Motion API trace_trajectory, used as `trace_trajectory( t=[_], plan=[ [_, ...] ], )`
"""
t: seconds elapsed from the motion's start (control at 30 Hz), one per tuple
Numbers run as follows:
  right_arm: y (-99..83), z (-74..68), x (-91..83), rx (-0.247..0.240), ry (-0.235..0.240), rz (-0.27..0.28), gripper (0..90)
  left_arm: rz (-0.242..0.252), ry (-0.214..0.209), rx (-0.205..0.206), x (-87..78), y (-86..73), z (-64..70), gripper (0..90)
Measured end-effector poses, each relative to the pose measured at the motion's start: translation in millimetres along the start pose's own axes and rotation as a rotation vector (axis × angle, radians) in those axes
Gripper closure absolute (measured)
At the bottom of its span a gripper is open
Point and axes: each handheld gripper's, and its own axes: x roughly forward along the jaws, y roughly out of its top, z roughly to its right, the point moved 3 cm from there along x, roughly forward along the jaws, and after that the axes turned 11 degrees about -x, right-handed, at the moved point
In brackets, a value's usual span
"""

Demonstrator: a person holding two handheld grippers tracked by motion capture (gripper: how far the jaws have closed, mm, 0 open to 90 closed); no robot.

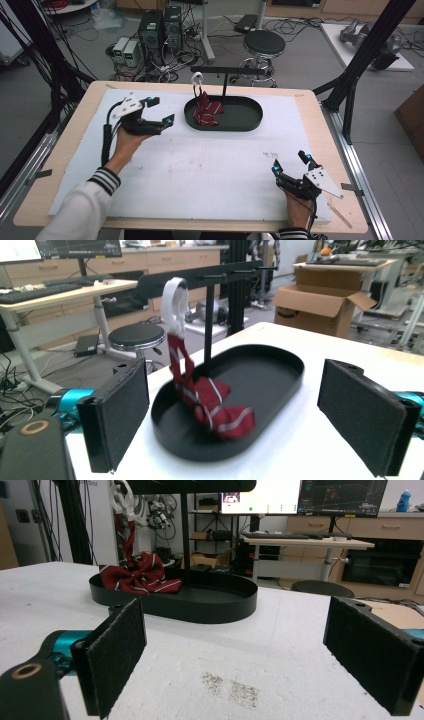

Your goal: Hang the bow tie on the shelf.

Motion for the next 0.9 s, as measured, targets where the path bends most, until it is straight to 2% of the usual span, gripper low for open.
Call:
trace_trajectory(
  t=[0.1, 0.17, 0.3, 0.37, 0.4, 0.47, 0.63, 0.7, 0.73, 0.8, 0.9],
  plan=[
    [0.0, 0.0, 0.1, 0.002, -0.001, 0.0, 9.1, 0.019, 0.018, 0.012, -36.7, -16.7, -2.8, 13.6],
    [0.0, 0.3, 0.3, -0.002, -0.002, -0.001, 9.2, 0.03, 0.043, 0.038, -62.0, -30.8, -4.7, 13.2],
    [0.1, -0.2, 0.6, -0.003, -0.002, -0.006, 9.2, 0.08, 0.093, 0.012, -105.9, -58.3, -9.1, 12.6],
    [0.1, 0.1, 1.2, -0.006, -0.003, -0.009, 9.2, 0.113, 0.122, 0.011, -122.6, -67.4, -7.2, 12.5],
    [0.1, 0.0, 1.3, -0.005, -0.004, -0.012, 9.2, 0.124, 0.122, 0.014, -129.1, -70.9, -6.1, 12.5],
    [0.1, -0.2, 1.6, -0.003, -0.004, -0.016, 9.2, 0.143, 0.136, 0.017, -139.1, -76.9, -4.9, 12.5],
    [0.2, -0.3, 1.8, -0.008, -0.007, -0.017, 9.2, 0.172, 0.179, -0.043, -149.1, -90.1, -12.8, 12.5],
    [0.1, -0.5, 1.5, -0.009, -0.008, -0.019, 9.2, 0.179, 0.2, -0.053, -150.2, -92.9, -13.8, 12.5],
    [0.1, -0.7, 1.5, -0.008, -0.009, -0.018, 9.1, 0.194, 0.202, -0.05, -151.1, -92.9, -13.7, 12.4],
    [0.1, -0.5, 1.4, -0.011, -0.008, -0.013, 9.2, 0.187, 0.225, -0.055, -151.2, -94.0, -14.3, 12.4],
    [0.2, -0.3, 1.5, -0.015, -0.01, -0.013, 9.2, 0.184, 0.238, -0.038, -150.2, -94.4, -12.8, 12.6]
  ],
)
